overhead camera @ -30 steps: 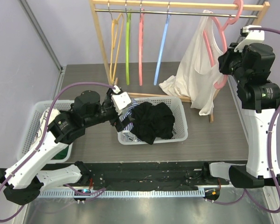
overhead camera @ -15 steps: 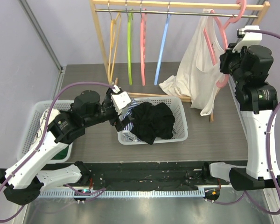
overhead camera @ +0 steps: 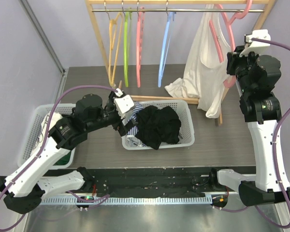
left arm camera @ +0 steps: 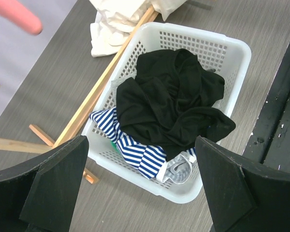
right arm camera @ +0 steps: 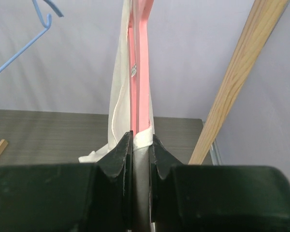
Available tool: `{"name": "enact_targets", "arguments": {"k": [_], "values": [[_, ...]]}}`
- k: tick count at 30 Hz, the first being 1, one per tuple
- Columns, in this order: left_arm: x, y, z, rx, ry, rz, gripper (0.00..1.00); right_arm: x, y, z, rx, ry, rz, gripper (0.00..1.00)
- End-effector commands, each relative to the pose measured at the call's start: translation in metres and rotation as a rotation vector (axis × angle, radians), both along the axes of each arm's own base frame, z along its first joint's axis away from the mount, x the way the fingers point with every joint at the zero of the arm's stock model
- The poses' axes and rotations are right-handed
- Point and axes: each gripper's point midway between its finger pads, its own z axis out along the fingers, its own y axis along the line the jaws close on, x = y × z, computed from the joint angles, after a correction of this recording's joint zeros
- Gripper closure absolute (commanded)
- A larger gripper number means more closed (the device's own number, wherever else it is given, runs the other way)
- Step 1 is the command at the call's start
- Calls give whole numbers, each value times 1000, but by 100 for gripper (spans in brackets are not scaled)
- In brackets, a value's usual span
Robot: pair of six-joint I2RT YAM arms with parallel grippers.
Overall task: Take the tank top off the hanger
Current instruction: Pick up the hanger from the clothesline.
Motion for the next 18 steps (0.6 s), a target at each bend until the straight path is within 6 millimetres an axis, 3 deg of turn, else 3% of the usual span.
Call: {"name": "enact_targets", "arguments": {"k": [1,4,5,8,9,11,14,18], "values": [[0,2,12,-52,-26,11,3,-58,1,138,51,-516,33,99],[0,3,12,-52,-31,13,3,-44,1,122,56,-453,25,99],[0,4,13,-55,-32,16,3,-36,2,106,58,-412,24,99],[-1,4,13,-56,-31,14,3,-29,4,82,75,-363,33,99],[-1,4,11,-53,-29,15,3,-19,4,58,76,-314,29,99],[-2,5,11,-54,-31,15,3,-16,3,38,79,-284,22,99],[-1,4,12,-54,-31,15,3,-12,3,21,75,-247,20,99],[-1,4,13,-57,-32,14,3,-13,4,17,70,-234,25,99]]}}
